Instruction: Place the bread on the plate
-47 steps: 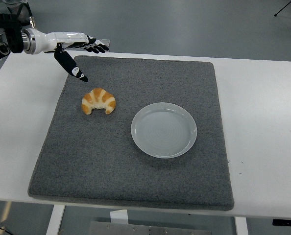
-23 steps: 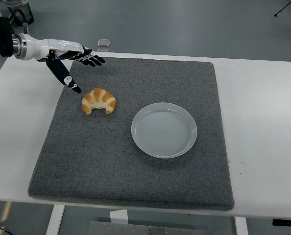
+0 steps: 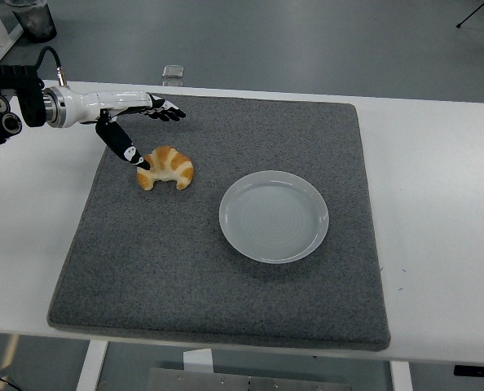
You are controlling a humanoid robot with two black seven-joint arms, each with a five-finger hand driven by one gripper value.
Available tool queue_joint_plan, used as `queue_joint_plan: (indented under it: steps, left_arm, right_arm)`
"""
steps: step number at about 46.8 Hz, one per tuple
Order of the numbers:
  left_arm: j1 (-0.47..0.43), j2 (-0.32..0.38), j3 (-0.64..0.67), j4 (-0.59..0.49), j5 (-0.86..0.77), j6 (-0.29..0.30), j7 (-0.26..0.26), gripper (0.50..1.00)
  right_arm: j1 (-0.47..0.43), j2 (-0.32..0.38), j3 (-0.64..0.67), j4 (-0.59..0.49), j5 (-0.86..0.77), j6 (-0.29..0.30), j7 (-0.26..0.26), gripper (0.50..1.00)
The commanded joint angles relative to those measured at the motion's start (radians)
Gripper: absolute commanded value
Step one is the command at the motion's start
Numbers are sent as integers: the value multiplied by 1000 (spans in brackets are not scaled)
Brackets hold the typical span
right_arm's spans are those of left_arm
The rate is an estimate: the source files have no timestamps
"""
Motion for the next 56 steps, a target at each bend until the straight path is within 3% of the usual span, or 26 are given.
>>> queue_joint_plan:
  steps: [1,16,32,56]
  left_arm:
    - [-1,-13,41,0,9,30,0,986]
    - [3,-48,115,8,7,133,0,988]
    - [28,-100,130,46,7,202,6,988]
    - [56,-164,132,94,7,254,6,984]
  right_arm:
    - [0,0,0,0,0,0,0,952]
    - [0,0,0,0,0,0,0,952]
    - [0,0,0,1,0,0,0,952]
    - [0,0,0,1,0,0,0,952]
